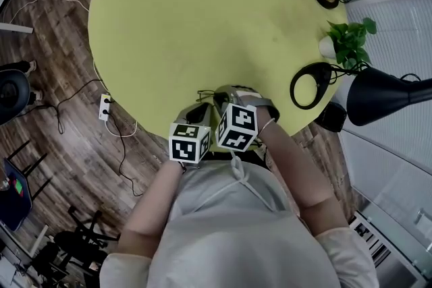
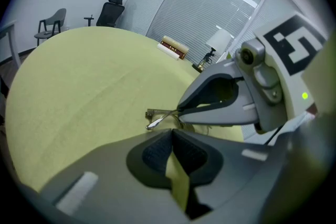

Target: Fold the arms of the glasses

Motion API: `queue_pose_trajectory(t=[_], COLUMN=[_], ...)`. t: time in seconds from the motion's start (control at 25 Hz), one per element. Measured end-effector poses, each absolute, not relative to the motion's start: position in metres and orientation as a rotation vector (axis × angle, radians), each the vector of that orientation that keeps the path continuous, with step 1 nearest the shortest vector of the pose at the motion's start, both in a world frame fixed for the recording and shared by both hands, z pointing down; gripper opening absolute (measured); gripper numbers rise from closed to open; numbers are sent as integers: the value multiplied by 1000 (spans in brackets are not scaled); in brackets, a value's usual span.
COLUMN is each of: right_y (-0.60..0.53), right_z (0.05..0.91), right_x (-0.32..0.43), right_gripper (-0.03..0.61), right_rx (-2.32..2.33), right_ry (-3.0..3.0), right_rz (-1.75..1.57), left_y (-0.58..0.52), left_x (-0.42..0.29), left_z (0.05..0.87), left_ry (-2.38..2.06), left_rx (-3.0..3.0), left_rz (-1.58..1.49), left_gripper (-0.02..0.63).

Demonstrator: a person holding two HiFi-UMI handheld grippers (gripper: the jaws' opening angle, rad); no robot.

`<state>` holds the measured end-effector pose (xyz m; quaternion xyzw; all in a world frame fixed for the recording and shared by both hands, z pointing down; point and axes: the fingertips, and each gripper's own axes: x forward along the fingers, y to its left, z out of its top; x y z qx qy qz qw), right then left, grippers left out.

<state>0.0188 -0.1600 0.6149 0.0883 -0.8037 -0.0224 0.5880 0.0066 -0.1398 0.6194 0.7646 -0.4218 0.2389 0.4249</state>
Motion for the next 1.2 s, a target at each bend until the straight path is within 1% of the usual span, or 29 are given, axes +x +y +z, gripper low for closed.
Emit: queue_pose_trajectory(t=[0.08, 0.2, 0.32, 0.4, 0.44, 0.56, 0.64, 0.72, 0.8, 0.96, 1.2], right_y=[-159, -159, -169, -173, -173, -164, -152, -138, -125, -99, -58], right_z=[617, 608, 577, 549, 536, 506, 493, 482, 472, 452, 411], right_x=[18, 14, 5, 3, 5, 17, 26, 37, 49, 67, 105], right_gripper=[35, 135, 184, 184, 181, 137, 99, 39, 0, 0, -2], right_rx=[217, 268, 444, 600, 676, 877, 1001, 1135, 1270, 1492, 1707], right_ry=[-1874, -1919, -2032, -2124, -2160, -2212, -2212, -2206, -2207, -2212, -2225], right_rz=[-38, -38, -40, 9, 47, 166, 239, 304, 345, 328, 353], left_y=[-139, -141, -146, -148, -149, -153, -151, -146, -141, -128, -92], left_x=[6, 2, -8, -17, -19, -23, -25, -26, -24, -30, -35], left_z=[619, 612, 589, 567, 555, 515, 490, 468, 449, 422, 387], left_ry=[-1042, -1035, -1038, -1052, -1062, -1078, -1082, -1084, -1090, -1158, -1306], left_rx=[1918, 1940, 2012, 2084, 2126, 2270, 2360, 2433, 2494, 2542, 2513], left_rz=[590, 571, 530, 506, 495, 459, 438, 420, 393, 328, 323], left_gripper=[6, 6, 6, 6, 6, 6, 6, 6, 6, 6, 6])
